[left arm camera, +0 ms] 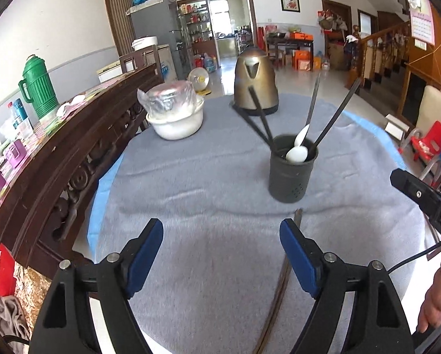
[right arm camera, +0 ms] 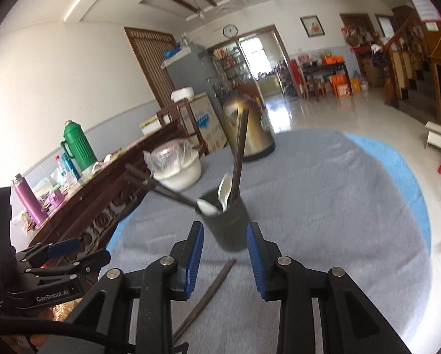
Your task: Organize utensils
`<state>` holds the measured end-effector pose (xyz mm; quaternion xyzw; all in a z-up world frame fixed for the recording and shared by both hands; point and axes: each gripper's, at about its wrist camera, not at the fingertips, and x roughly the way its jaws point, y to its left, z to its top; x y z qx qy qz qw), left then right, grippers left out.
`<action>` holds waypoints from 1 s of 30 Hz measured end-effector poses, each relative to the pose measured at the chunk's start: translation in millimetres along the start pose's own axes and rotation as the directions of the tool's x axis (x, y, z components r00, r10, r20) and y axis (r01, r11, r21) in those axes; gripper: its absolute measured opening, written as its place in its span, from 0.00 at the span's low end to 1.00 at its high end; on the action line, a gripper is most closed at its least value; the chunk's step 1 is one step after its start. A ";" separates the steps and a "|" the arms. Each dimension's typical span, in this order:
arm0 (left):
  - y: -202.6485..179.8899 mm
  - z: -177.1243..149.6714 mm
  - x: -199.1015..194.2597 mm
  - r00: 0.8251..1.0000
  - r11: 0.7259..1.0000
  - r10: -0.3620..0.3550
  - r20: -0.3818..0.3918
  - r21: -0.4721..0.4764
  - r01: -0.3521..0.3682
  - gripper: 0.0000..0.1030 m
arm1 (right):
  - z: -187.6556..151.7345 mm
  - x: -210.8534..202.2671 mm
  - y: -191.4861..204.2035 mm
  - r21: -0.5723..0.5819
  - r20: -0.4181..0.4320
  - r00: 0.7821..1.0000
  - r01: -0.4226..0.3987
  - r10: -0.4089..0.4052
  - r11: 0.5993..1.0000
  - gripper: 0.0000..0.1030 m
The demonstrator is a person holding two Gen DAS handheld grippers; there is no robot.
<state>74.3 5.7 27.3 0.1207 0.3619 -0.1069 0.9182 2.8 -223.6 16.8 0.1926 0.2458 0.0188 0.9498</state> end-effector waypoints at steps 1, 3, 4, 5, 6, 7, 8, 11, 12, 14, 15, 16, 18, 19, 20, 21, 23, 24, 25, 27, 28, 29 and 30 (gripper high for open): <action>-0.3 -2.5 3.1 1.000 1.000 0.006 -0.010 0.000 -0.006 0.79 | -3.2 2.3 -1.0 0.002 -0.011 1.000 0.003 -0.003 1.000 0.32; -1.1 -7.0 6.7 1.000 1.000 0.009 -0.026 0.000 -0.009 0.79 | -12.2 8.0 -4.6 0.008 -0.040 0.999 0.006 -0.005 1.000 0.32; -0.8 -8.6 9.9 0.999 1.000 0.011 -0.035 -0.001 -0.011 0.79 | -16.0 10.0 -7.0 0.014 -0.050 0.999 0.007 -0.007 1.000 0.32; -1.4 -10.9 13.1 0.999 1.000 0.016 -0.045 0.001 -0.016 0.79 | -20.8 12.0 -9.4 0.023 -0.060 0.998 0.010 -0.009 1.000 0.32; -2.7 -12.7 15.6 0.998 1.000 0.021 -0.054 0.004 -0.021 0.79 | -24.9 13.7 -12.1 0.032 -0.071 0.997 0.011 -0.009 0.999 0.32; -4.0 -15.8 19.0 0.997 1.000 0.029 -0.065 0.008 -0.029 0.79 | -29.6 15.9 -15.1 0.039 -0.085 0.996 0.013 -0.010 0.999 0.32; -5.3 -17.6 21.0 0.997 0.999 0.034 -0.072 0.011 -0.033 0.79 | -32.9 18.2 -16.9 0.043 -0.097 0.995 0.018 -0.013 0.999 0.32; -10.7 -25.6 27.9 0.994 0.999 0.040 -0.101 0.024 -0.038 0.79 | -43.7 21.9 -22.5 0.059 -0.129 0.992 0.024 -0.017 0.998 0.32; -12.7 -28.5 29.5 0.993 0.999 0.040 -0.109 0.028 -0.037 0.79 | -45.7 22.8 -23.6 0.064 -0.136 0.991 0.025 -0.016 0.998 0.32; -17.2 -34.4 33.5 0.991 0.999 0.036 -0.131 0.038 -0.031 0.79 | -50.8 24.4 -24.9 0.068 -0.151 0.988 0.026 -0.016 0.997 0.32; -19.3 -36.6 35.0 0.990 0.999 0.033 -0.139 0.042 -0.027 0.79 | -52.3 25.1 -24.7 0.067 -0.155 0.988 0.026 -0.016 0.997 0.32; -21.8 -39.4 36.5 0.989 0.999 0.031 -0.147 0.048 -0.024 0.79 | -53.6 25.8 -24.6 0.066 -0.158 0.987 0.026 -0.015 0.998 0.32; -24.4 -42.2 38.7 0.987 0.998 0.031 -0.159 0.056 -0.023 0.79 | -55.0 26.7 -24.4 0.065 -0.163 0.987 0.025 -0.014 0.998 0.32; -25.3 -43.6 39.9 0.986 0.998 0.032 -0.164 0.058 -0.023 0.79 | -55.4 27.3 -24.6 0.067 -0.165 0.986 0.024 -0.013 0.997 0.33; -25.9 -44.9 41.0 0.985 0.998 0.033 -0.169 0.059 -0.024 0.79 | -55.5 27.8 -24.5 0.069 -0.166 0.986 0.024 -0.012 0.997 0.33; -26.2 -46.1 42.0 0.984 0.998 0.035 -0.173 0.058 -0.026 0.79 | -56.2 28.3 -25.6 0.071 -0.168 0.986 0.025 -0.012 0.997 0.33; -26.7 -47.6 43.7 0.983 0.998 0.036 -0.181 0.058 -0.026 0.79 | -57.9 30.0 -27.7 0.077 -0.174 0.985 0.029 -0.015 0.997 0.32; -26.8 -48.3 44.7 0.982 0.998 0.036 -0.185 0.059 -0.025 0.79 | -57.7 30.8 -28.3 0.080 -0.177 0.984 0.031 -0.016 0.996 0.32; -27.3 -49.5 45.6 0.981 0.998 0.036 -0.189 0.060 -0.025 0.79 | -58.4 31.7 -29.5 0.084 -0.181 0.983 0.033 -0.017 0.996 0.32; -28.2 -50.6 47.3 0.980 0.998 0.035 -0.195 0.064 -0.023 0.79 | -58.9 33.2 -30.7 0.091 -0.188 0.982 0.035 -0.017 0.995 0.32; -28.9 -51.6 48.2 0.980 0.998 0.033 -0.199 0.066 -0.020 0.79 | -59.2 33.8 -31.0 0.093 -0.190 0.982 0.035 -0.017 0.995 0.32; -29.2 -51.7 48.8 0.979 0.998 0.031 -0.201 0.067 -0.018 0.79 | -59.5 34.5 -31.1 0.093 -0.191 0.981 0.036 -0.018 0.995 0.32; -29.8 -52.4 49.8 0.979 0.998 0.028 -0.204 0.068 -0.015 0.79 | -60.0 35.2 -31.2 0.092 -0.193 0.981 0.038 -0.019 0.995 0.32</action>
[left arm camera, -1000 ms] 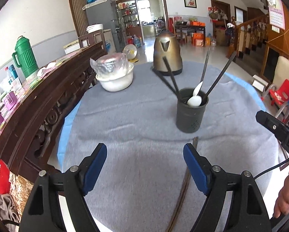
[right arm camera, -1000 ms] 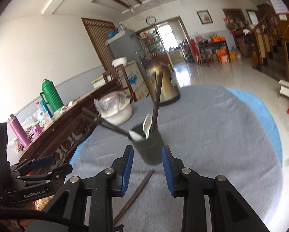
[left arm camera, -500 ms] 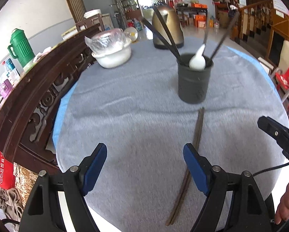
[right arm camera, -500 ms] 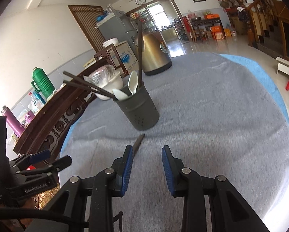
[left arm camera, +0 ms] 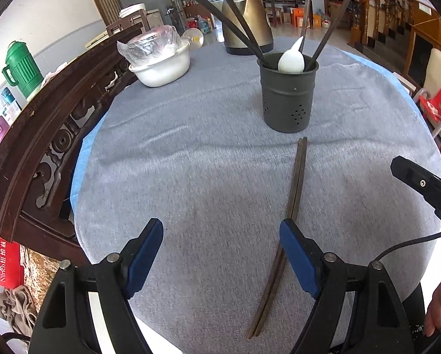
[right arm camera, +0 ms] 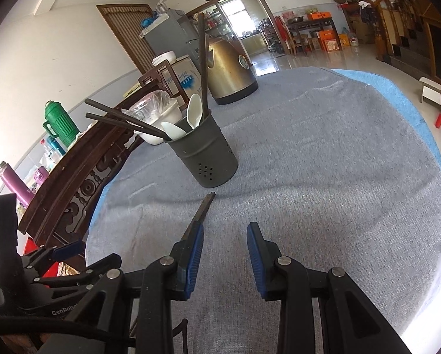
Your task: Organize utensils
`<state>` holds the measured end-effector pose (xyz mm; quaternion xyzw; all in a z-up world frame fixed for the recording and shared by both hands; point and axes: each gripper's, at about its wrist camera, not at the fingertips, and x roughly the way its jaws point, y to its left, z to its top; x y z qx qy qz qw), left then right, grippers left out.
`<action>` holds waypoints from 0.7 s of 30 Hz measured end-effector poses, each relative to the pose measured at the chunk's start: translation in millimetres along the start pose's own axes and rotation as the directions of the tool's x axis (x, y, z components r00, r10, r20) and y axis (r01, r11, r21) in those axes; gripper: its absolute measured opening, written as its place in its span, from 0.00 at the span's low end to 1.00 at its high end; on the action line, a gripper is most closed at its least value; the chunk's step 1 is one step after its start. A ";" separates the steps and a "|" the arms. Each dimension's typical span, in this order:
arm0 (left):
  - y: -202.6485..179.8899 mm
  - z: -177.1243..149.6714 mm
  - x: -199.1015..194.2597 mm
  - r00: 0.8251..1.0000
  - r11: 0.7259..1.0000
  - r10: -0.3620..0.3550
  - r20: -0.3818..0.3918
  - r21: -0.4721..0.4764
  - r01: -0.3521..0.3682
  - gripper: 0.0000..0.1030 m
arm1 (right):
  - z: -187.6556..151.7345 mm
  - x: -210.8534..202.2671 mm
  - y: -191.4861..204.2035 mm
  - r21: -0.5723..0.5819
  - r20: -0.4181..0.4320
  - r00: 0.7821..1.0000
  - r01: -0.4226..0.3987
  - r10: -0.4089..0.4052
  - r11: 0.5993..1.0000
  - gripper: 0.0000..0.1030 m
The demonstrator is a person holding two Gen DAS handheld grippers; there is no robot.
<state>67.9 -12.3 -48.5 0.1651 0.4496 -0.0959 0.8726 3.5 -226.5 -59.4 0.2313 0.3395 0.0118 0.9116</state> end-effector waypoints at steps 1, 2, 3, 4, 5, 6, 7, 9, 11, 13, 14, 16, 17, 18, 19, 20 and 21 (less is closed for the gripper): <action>-0.5 -0.5 1.2 1.000 1.000 -0.003 -0.003 0.001 0.003 0.79 | -0.1 0.7 0.2 0.000 -0.001 1.000 0.001 -0.001 1.000 0.32; -1.7 -1.2 2.3 1.000 1.000 -0.007 -0.006 0.004 0.007 0.79 | -0.1 1.2 0.4 0.000 -0.003 1.000 0.002 -0.002 1.000 0.32; -2.9 -1.6 3.4 1.000 1.000 -0.011 -0.009 0.006 0.011 0.79 | -0.7 1.9 0.5 0.000 -0.004 1.000 0.004 -0.004 1.000 0.32; -3.9 -1.9 4.2 1.000 1.000 -0.013 -0.012 0.009 0.013 0.79 | -0.7 2.6 0.3 -0.001 -0.005 1.000 0.008 -0.008 1.000 0.32; -5.3 -2.1 5.2 1.000 1.000 -0.016 -0.015 0.013 0.016 0.79 | -0.5 3.1 -0.6 0.002 -0.006 1.000 0.012 -0.012 1.000 0.32; -6.7 -2.4 6.1 1.000 1.000 -0.018 -0.017 0.017 0.019 0.79 | -0.5 3.5 -1.6 0.005 -0.006 1.000 0.014 -0.014 1.000 0.32; -7.9 -2.6 7.0 1.000 1.000 -0.021 -0.020 0.021 0.021 0.79 | 0.0 3.9 -3.4 0.012 -0.006 1.000 0.016 -0.016 1.000 0.32; -10.7 -2.5 8.3 0.999 0.999 -0.025 -0.023 0.028 0.026 0.79 | 1.1 4.9 -6.4 0.023 -0.006 1.000 0.022 -0.022 0.999 0.32; -13.4 -2.0 9.9 0.999 0.999 -0.029 -0.027 0.035 0.030 0.79 | 2.1 6.4 -9.7 0.032 -0.008 1.000 0.025 -0.025 0.999 0.33; -15.6 -0.8 11.8 0.999 0.999 -0.032 -0.031 0.041 0.033 0.79 | 2.7 8.1 -11.9 0.038 -0.010 1.000 0.028 -0.027 0.999 0.32; -16.6 0.1 13.5 0.999 0.998 -0.033 -0.034 0.043 0.034 0.79 | 3.0 8.7 -12.6 0.040 -0.012 1.000 0.029 -0.028 0.999 0.32; -18.9 1.3 16.0 0.999 0.998 -0.033 -0.039 0.048 0.035 0.79 | 3.6 11.0 -14.3 0.045 -0.015 0.999 0.030 -0.029 0.999 0.32; -20.3 2.1 17.5 0.999 0.998 -0.034 -0.042 0.051 0.036 0.79 | 3.9 12.3 -15.5 0.048 -0.016 0.999 0.030 -0.029 0.998 0.32; -21.7 3.0 18.7 0.998 0.998 -0.034 -0.045 0.054 0.036 0.79 | 4.0 13.2 -16.6 0.050 -0.017 0.999 0.031 -0.030 0.998 0.32; -23.0 3.7 19.5 0.998 0.998 -0.035 -0.047 0.057 0.037 0.79 | 4.5 14.1 -18.3 0.054 -0.018 0.999 0.031 -0.030 0.998 0.32; -24.5 4.6 20.6 0.998 0.997 -0.035 -0.049 0.060 0.038 0.79 | 4.8 14.5 -19.4 0.057 -0.018 0.999 0.030 -0.029 0.998 0.32; -26.2 5.3 21.8 0.998 0.997 -0.036 -0.052 0.064 0.039 0.79 | 5.4 15.4 -21.4 0.061 -0.019 0.999 0.030 -0.029 0.998 0.32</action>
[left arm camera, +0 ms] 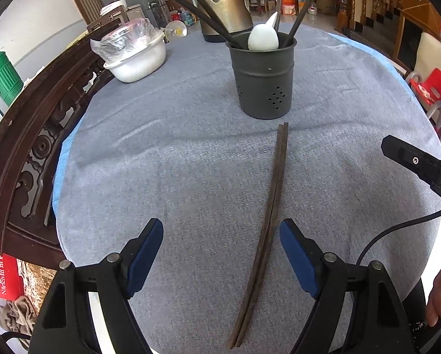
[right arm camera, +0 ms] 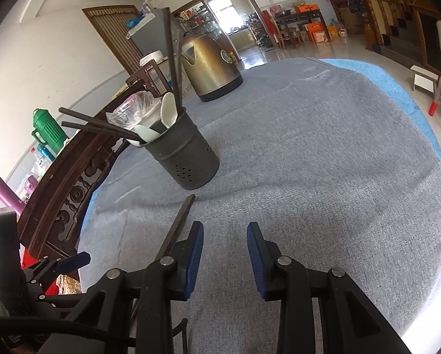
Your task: Organize utensils
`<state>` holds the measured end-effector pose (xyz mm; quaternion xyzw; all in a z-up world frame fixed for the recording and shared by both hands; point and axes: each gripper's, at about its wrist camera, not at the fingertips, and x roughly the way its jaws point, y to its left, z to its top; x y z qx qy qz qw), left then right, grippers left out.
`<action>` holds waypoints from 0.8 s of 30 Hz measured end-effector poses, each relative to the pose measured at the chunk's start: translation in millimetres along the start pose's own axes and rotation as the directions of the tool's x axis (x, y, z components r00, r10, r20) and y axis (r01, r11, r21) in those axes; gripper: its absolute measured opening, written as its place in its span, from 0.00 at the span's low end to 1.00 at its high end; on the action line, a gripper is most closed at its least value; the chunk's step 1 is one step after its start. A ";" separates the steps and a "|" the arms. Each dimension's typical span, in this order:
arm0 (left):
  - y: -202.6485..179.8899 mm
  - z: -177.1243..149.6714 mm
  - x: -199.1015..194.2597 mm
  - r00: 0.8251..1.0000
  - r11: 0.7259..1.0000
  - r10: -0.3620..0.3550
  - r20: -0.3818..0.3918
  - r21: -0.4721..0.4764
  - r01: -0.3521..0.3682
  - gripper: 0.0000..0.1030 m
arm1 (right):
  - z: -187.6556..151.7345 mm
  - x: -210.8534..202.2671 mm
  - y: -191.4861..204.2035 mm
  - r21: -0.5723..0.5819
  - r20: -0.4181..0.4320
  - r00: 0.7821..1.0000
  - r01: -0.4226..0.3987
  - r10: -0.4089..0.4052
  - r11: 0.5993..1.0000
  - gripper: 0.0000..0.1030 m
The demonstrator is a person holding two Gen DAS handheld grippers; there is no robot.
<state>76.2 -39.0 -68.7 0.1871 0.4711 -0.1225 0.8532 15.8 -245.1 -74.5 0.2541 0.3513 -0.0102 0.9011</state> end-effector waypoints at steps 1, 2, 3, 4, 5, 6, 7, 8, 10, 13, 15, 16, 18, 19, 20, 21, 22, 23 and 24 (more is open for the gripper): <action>-1.7 1.2 1.2 1.000 1.000 0.000 -0.002 0.004 0.000 0.79 | 0.5 0.7 -2.0 0.004 0.000 1.000 0.000 0.000 1.000 0.32; -3.7 2.3 2.4 1.000 1.000 0.000 -0.004 0.009 0.001 0.79 | 1.0 1.3 -3.7 0.009 0.001 1.000 0.001 -0.001 1.000 0.32; -5.4 3.4 3.1 1.000 1.000 -0.001 -0.005 0.013 0.001 0.79 | 1.8 2.1 -6.2 0.016 0.000 1.000 0.002 -0.002 1.000 0.32; -7.0 4.5 4.0 1.000 1.000 -0.002 -0.006 0.017 0.002 0.79 | 2.4 2.8 -8.5 0.023 0.000 1.000 0.001 -0.001 1.000 0.32; -8.8 6.0 4.9 1.000 1.000 -0.002 -0.008 0.021 0.002 0.79 | 3.2 3.4 -11.1 0.031 0.000 1.000 0.001 -0.001 1.000 0.32; -10.5 7.6 5.8 1.000 1.000 -0.002 -0.009 0.025 0.002 0.79 | 3.8 3.5 -12.9 0.036 0.001 1.000 0.002 -0.002 0.999 0.32; -12.2 8.6 6.3 1.000 1.000 -0.003 -0.010 0.029 0.003 0.79 | 4.6 3.8 -15.2 0.042 0.002 1.000 0.002 -0.002 0.999 0.32; -14.1 9.7 6.7 1.000 0.999 -0.004 -0.010 0.033 0.004 0.79 | 5.4 4.2 -17.3 0.047 0.003 1.000 0.003 -0.003 0.999 0.32; -17.0 11.4 7.8 1.000 0.999 -0.008 -0.011 0.039 0.008 0.79 | 6.9 4.6 -20.2 0.056 0.004 1.000 0.004 -0.004 0.998 0.32; -17.3 13.5 8.1 0.999 0.999 -0.040 -0.010 0.026 0.040 0.79 | 8.4 4.7 -25.3 0.067 0.004 1.000 0.006 -0.006 0.998 0.33; -8.6 16.5 7.8 0.997 0.997 -0.074 -0.002 -0.011 0.074 0.79 | 8.9 4.5 -27.3 0.073 0.003 1.000 0.008 -0.009 0.997 0.32; -3.3 18.1 8.0 0.997 0.996 -0.079 0.004 -0.029 0.079 0.79 | 9.3 4.4 -28.1 0.075 0.002 1.000 0.009 -0.009 0.997 0.32; 9.6 21.5 9.9 0.997 0.995 -0.078 0.014 -0.062 0.078 0.79 | 9.9 4.4 -28.2 0.076 0.002 1.000 0.009 -0.009 0.997 0.32; 16.8 23.2 11.8 0.997 0.994 -0.079 0.017 -0.080 0.080 0.79 | 10.2 5.0 -27.4 0.076 -0.001 1.000 0.007 -0.007 0.997 0.32; 25.1 25.1 14.5 0.996 0.991 -0.089 0.018 -0.101 0.090 0.79 | 10.2 6.0 -26.1 0.075 -0.005 1.000 0.005 -0.004 0.997 0.32; 30.1 26.0 16.4 0.995 0.988 -0.102 0.020 -0.112 0.103 0.79 | 9.8 6.7 -25.3 0.075 -0.007 1.000 0.004 -0.004 0.997 0.32; 34.4 27.3 19.2 0.993 0.986 -0.119 0.019 -0.119 0.121 0.79 | 9.4 7.9 -23.6 0.074 -0.009 1.000 0.002 -0.001 0.997 0.32; 36.9 28.1 23.5 0.990 0.982 -0.143 0.012 -0.121 0.143 0.79 | 8.9 9.4 -21.5 0.072 -0.013 1.000 0.000 0.001 0.997 0.32; 37.7 29.0 26.7 0.987 0.980 -0.159 0.006 -0.122 0.158 0.79 | 8.2 10.7 -19.7 0.070 -0.016 1.000 -0.002 0.003 0.998 0.32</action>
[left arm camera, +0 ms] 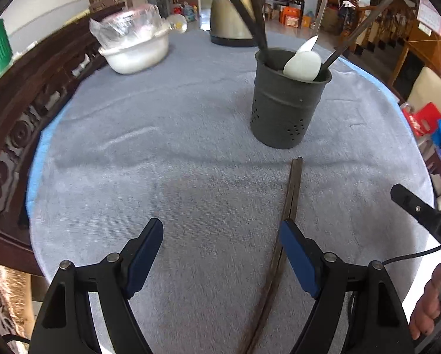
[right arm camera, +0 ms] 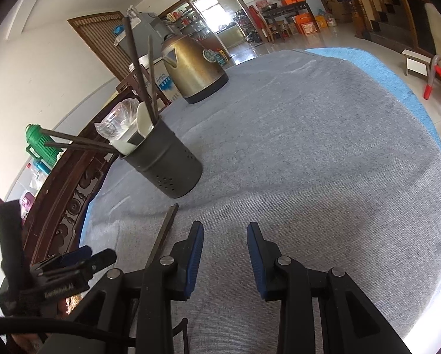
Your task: Organize utensils
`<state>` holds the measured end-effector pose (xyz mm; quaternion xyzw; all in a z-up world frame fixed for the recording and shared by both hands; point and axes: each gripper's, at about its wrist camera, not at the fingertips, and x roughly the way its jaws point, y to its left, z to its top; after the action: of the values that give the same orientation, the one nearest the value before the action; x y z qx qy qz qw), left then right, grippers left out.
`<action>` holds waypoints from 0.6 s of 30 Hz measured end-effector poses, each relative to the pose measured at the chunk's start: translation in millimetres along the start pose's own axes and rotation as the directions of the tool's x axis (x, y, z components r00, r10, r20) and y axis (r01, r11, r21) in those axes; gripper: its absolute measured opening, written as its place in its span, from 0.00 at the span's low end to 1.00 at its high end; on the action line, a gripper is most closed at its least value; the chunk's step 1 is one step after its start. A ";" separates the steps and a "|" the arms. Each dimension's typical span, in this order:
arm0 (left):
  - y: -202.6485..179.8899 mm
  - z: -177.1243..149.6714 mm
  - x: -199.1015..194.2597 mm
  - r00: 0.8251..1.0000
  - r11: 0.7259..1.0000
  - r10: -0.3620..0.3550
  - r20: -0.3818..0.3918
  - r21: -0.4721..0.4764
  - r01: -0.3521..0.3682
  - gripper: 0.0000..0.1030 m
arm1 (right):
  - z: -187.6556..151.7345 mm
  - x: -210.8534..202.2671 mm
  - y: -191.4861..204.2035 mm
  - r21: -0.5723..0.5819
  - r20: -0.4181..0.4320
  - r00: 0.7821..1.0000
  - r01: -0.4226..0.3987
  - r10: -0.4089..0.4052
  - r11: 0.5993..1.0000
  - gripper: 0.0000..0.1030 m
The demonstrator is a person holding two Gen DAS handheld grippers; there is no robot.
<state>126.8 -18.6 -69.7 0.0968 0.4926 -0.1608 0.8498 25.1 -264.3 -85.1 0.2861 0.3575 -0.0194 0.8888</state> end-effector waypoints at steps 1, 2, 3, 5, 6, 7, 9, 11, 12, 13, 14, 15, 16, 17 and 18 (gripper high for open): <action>0.6 0.7 3.6 1.000 1.000 -0.015 -0.007 0.000 0.015 0.79 | -0.6 1.3 2.0 -0.002 -0.003 1.000 -0.002 0.002 1.000 0.32; 0.5 1.7 7.4 0.999 0.999 -0.033 -0.016 0.003 0.033 0.79 | -1.1 2.3 3.4 -0.004 -0.006 1.000 -0.003 0.003 1.000 0.32; 0.0 3.1 10.8 0.998 0.998 -0.057 -0.025 0.007 0.057 0.79 | -1.6 3.2 5.3 -0.008 -0.009 1.000 -0.003 0.003 1.000 0.32; -3.1 6.3 17.4 0.994 0.995 -0.098 -0.037 0.019 0.099 0.79 | -2.1 4.1 8.7 -0.015 -0.012 1.000 0.000 0.000 1.000 0.32; -4.4 8.3 20.9 0.994 0.994 -0.104 -0.041 0.025 0.105 0.79 | -2.3 3.8 9.3 -0.017 -0.012 1.000 0.000 -0.001 1.000 0.32; -6.0 9.6 24.1 0.994 0.994 -0.103 -0.043 0.031 0.105 0.79 | -2.5 3.6 10.1 -0.019 -0.012 1.000 0.002 -0.002 1.000 0.32; -9.5 11.4 31.5 0.993 0.993 -0.105 -0.057 0.042 0.107 0.79 | -2.6 3.0 10.9 -0.022 -0.012 1.000 0.004 -0.005 1.000 0.32; -10.2 12.1 39.2 0.992 0.993 -0.105 -0.075 0.042 0.108 0.79 | -2.9 2.9 10.8 -0.025 -0.014 1.000 0.008 -0.008 1.000 0.32; -10.7 12.4 41.4 0.992 0.993 -0.102 -0.079 0.044 0.106 0.79 | -3.1 3.1 10.8 -0.025 -0.015 1.000 0.008 -0.009 1.000 0.32; -11.8 12.7 43.9 0.992 0.994 -0.091 -0.083 0.048 0.095 0.79 | -3.3 3.6 10.6 -0.024 -0.017 1.000 0.009 -0.009 1.000 0.32; -12.5 13.4 45.6 0.993 0.995 -0.084 -0.084 0.050 0.089 0.79 | -3.2 4.2 10.1 -0.022 -0.019 1.000 0.009 -0.009 1.000 0.32; -12.7 13.8 47.1 0.993 0.995 -0.083 -0.084 0.051 0.087 0.79 | -3.0 4.2 9.8 -0.021 -0.019 1.000 0.008 -0.008 1.000 0.32; -13.6 14.4 48.8 0.993 0.995 -0.082 -0.085 0.053 0.087 0.79 | -2.9 4.5 9.6 -0.019 -0.020 1.000 0.006 -0.006 1.000 0.32; -14.0 14.4 50.4 0.993 0.995 -0.076 -0.087 0.057 0.081 0.79 | -2.9 4.7 9.4 -0.019 -0.020 1.000 0.005 -0.005 1.000 0.32; -14.4 14.9 52.1 0.994 0.995 -0.068 -0.090 0.061 0.073 0.79 | -2.8 4.9 9.4 -0.019 -0.021 1.000 0.004 -0.005 1.000 0.32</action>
<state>157.6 -46.1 -107.7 0.1134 0.5273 -0.2020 0.8175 29.3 -254.2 -85.3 0.2770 0.3674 -0.0150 0.8877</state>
